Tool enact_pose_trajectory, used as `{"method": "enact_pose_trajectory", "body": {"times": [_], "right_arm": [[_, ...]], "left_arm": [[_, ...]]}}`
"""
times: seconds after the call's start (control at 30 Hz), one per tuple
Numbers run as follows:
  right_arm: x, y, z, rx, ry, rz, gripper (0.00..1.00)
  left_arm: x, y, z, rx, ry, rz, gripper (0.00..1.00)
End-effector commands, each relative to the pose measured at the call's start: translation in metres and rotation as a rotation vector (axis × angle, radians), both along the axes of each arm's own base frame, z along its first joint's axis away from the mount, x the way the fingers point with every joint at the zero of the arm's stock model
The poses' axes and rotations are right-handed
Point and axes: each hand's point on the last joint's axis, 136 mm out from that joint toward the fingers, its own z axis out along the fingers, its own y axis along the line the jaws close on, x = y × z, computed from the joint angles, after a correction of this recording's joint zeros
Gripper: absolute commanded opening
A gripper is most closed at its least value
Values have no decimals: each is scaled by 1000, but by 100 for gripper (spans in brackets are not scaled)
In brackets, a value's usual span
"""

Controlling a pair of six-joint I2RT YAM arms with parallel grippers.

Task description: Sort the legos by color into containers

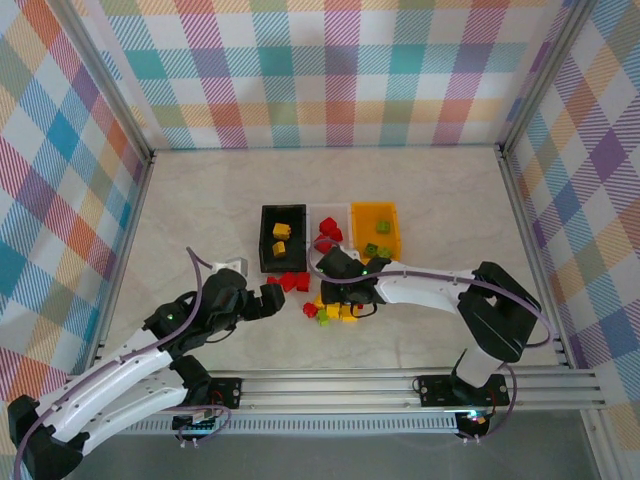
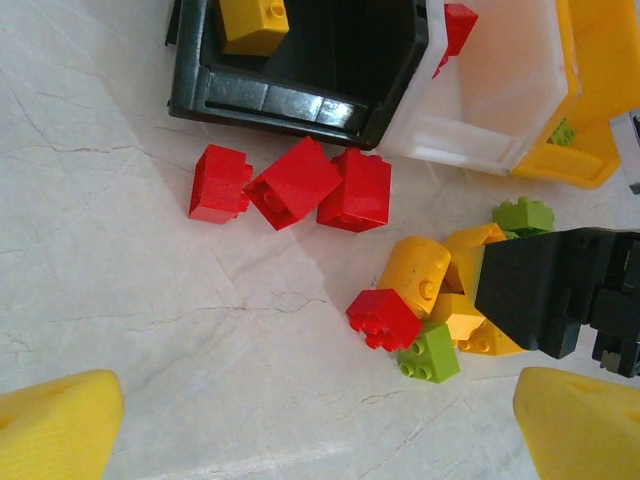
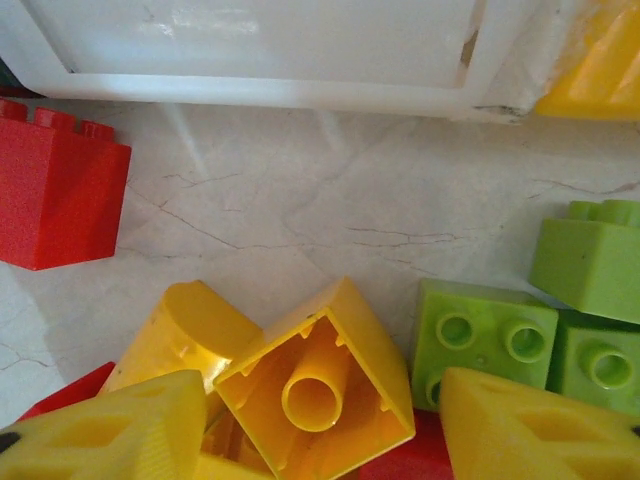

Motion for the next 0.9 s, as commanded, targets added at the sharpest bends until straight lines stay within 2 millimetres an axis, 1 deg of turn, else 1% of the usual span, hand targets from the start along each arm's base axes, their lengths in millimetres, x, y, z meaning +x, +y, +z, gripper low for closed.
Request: {"method": "enact_pose_trajectory", "body": {"times": [0.0, 0.13, 0.23, 0.43, 0.53, 0.67, 0.8, 0.87], "right_arm": [[4, 4, 3, -15, -12, 1, 59], [3, 1, 1, -36, -13, -11, 51], [3, 1, 4, -34, -24, -7, 45], [2, 3, 24, -9, -75, 2, 40], [1, 4, 41, 18, -104, 8, 39], [-2, 11, 72, 82, -146, 41, 38], [-2, 35, 105, 189, -182, 117, 39], [3, 53, 122, 238, -211, 168, 39]], "left_arm": [[-3, 5, -7, 16, 10, 18, 100], [-4, 6, -5, 15, 8, 17, 100], [-4, 7, -3, 18, 4, 15, 100], [-4, 11, -3, 29, -1, 27, 100], [-5, 15, -3, 37, -5, 35, 100], [-6, 20, -3, 51, -13, 45, 100], [-9, 25, -9, 59, -6, 56, 100], [-11, 27, -13, 59, 0, 62, 100]]}}
